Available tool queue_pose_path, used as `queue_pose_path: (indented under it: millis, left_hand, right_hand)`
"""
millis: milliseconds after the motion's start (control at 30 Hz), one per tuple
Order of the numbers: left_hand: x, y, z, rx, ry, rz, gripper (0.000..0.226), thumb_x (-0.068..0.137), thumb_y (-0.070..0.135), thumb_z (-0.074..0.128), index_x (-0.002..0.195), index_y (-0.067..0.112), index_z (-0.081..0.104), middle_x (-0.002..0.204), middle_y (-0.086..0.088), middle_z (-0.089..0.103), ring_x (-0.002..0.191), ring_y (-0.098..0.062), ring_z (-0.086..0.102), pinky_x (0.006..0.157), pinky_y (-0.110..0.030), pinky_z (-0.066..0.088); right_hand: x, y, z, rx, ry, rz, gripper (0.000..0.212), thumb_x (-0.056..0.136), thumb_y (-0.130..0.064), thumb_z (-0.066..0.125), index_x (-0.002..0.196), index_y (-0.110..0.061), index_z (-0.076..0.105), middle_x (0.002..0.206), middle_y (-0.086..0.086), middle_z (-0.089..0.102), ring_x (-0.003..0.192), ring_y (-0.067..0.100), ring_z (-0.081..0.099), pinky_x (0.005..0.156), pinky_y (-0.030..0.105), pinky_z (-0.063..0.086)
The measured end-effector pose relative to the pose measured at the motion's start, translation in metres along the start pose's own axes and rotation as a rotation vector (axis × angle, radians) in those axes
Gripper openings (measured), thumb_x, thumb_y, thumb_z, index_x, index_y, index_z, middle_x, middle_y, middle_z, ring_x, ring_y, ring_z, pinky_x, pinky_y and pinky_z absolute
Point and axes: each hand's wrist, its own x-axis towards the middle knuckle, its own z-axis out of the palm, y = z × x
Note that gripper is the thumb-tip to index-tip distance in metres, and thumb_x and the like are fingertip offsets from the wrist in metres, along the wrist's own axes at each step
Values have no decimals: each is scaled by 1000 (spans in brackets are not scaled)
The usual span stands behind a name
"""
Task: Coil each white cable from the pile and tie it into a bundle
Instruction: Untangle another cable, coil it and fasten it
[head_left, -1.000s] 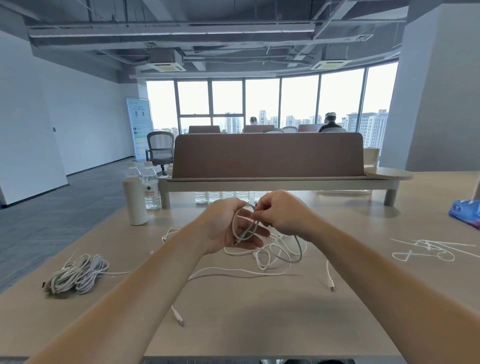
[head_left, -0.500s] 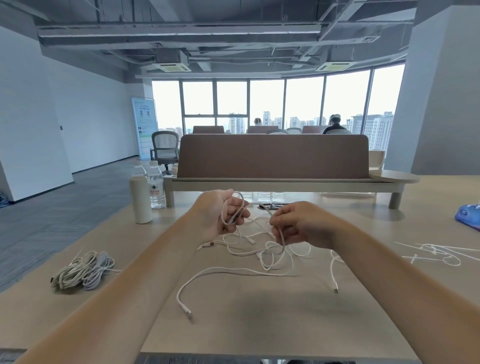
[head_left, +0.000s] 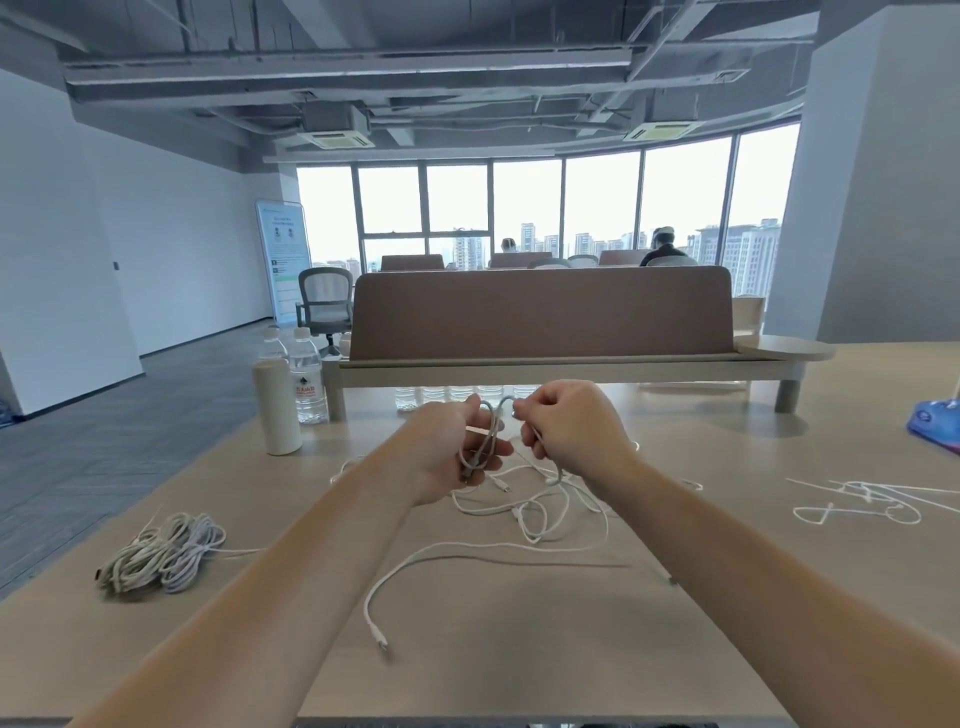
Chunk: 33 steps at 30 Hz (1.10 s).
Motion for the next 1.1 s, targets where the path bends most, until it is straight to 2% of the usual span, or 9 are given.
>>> queue_pose_path:
  millis: [133,233,400,533,667,800,933,1000,1100]
  left_hand:
    - [-2,0,1,-45,36,-1,42,109,36,32,90,7,56,76,-18,65,59,-24,52,52,-27,32]
    - [-2,-1,0,-60,68,5,39,109,35,34,84,10,53,65,-15,65,54,-23,51,49,-24,30]
    - [-3,-2,3,-28,87,52,39,109,35,34,86,10,53,61,-13,61,51,-22,49,45,-21,28]
    - [-7,-2,6,9,81,75,43,109,37,32,90,6,54,56,-11,58,53,-22,48,46,-21,28]
    - [-12,-1,8,17,51,104,47,108,40,35,80,7,51,47,-4,50,53,-22,46,51,-26,27]
    - [-6,-3,3,34,27,116,33,103,31,47,87,5,57,58,-9,48,55,-23,45,49,-26,29]
    - [-2,-4,0,52,108,144,19,96,15,46,84,4,57,73,-18,49,60,-26,44,49,-26,33]
    - [0,-3,-2,64,175,162,20,94,13,45,83,4,59,71,-17,53,57,-24,46,53,-27,36]
    - [5,0,-11,-32,200,132,29,98,17,44,98,-3,65,66,-15,64,54,-22,51,51,-25,36]
  right_hand:
    - [-9,-8,6,-84,-68,-75,21,96,-11,54,85,-11,72,68,8,68,57,18,56,63,38,52]
    - [-16,-13,6,-153,-156,-130,32,95,-4,48,86,-27,68,71,5,70,57,16,59,64,33,54]
    - [-10,-5,12,-162,-73,-145,18,90,-7,51,84,-24,57,68,0,72,52,16,58,56,31,48]
    - [-13,-8,14,-122,-59,-173,10,92,-18,63,83,-17,67,64,2,70,50,12,55,58,28,48]
    - [-17,-7,18,-189,-77,-232,17,91,-13,59,83,-19,73,62,-2,68,52,8,57,64,30,50]
    - [-23,-10,13,-194,-213,-239,23,83,-2,56,75,-19,69,67,2,68,51,6,54,56,20,45]
    - [-22,-8,12,-187,-276,-252,16,87,-5,63,92,-19,71,82,6,74,52,4,58,59,23,51]
    - [-22,-5,12,-195,-283,-217,13,88,-8,68,90,-20,65,81,5,74,48,5,57,57,25,51]
    - [-19,1,6,-339,-334,-183,11,91,-17,69,81,-20,66,72,-2,73,49,9,54,57,26,48]
